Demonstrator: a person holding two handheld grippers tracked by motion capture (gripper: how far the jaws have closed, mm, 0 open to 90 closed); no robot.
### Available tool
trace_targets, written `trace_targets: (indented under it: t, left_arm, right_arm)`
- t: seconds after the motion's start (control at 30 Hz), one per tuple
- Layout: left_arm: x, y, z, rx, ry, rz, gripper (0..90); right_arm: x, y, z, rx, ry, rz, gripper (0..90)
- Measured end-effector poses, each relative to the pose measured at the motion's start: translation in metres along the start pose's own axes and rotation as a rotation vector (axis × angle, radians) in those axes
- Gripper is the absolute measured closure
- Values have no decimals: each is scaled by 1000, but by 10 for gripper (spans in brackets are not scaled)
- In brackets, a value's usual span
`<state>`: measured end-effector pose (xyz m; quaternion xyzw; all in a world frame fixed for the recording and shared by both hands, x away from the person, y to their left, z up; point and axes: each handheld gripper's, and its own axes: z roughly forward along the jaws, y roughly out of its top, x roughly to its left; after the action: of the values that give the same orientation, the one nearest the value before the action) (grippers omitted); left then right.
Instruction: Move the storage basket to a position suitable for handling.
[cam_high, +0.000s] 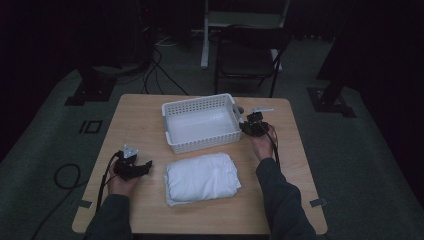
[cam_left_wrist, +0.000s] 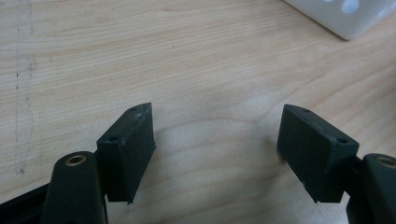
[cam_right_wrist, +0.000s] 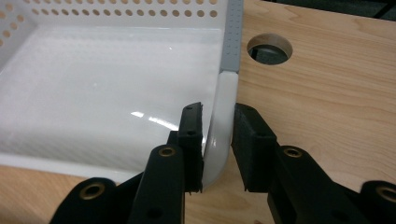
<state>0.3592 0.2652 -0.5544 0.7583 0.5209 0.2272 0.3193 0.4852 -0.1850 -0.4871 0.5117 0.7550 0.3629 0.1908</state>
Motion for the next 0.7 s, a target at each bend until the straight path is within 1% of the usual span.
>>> trace_targets:
  t: [0.03, 0.07, 0.1, 0.27, 0.37, 0.43, 0.47, 0.5, 0.53, 0.6, 0.7]
  left_arm:
    - [-1, 2, 0, 3, 19, 7, 359]
    - [-4, 5, 1, 3, 38, 20, 367]
    - [-6, 8, 0, -1, 42, 34, 368]
    - [-17, 27, -8, -69, -1, 67, 368]
    - [-25, 38, -10, -98, -33, 75, 359]
    - [-30, 44, -11, -108, -58, 85, 355]
    - [-30, 44, -11, -108, -58, 85, 355]
    - [-37, 49, -10, -116, -82, 96, 355]
    - [-39, 51, -10, -118, -87, 102, 346]
    - [-44, 57, -8, -119, -108, 112, 346]
    - [-51, 62, -5, -115, -121, 123, 350]
  right_arm:
    - [0, -1, -1, -3, 2, 1, 726]
    - [-1, -2, -2, -4, 6, 5, 724]
    - [-1, -3, -2, -7, 9, 4, 724]
    - [-1, -4, -3, -6, 4, 4, 722]
    - [0, -5, -4, -5, 3, 5, 718]
    - [0, -6, -5, -5, 7, 7, 715]
    - [0, -6, -5, -5, 7, 7, 715]
    - [0, -6, -5, -5, 9, 9, 714]
    - [-1, -8, -7, -2, 14, 17, 713]
    - [-1, -9, -8, -4, 13, 18, 713]
    - [0, -12, -11, -7, 14, 21, 709]
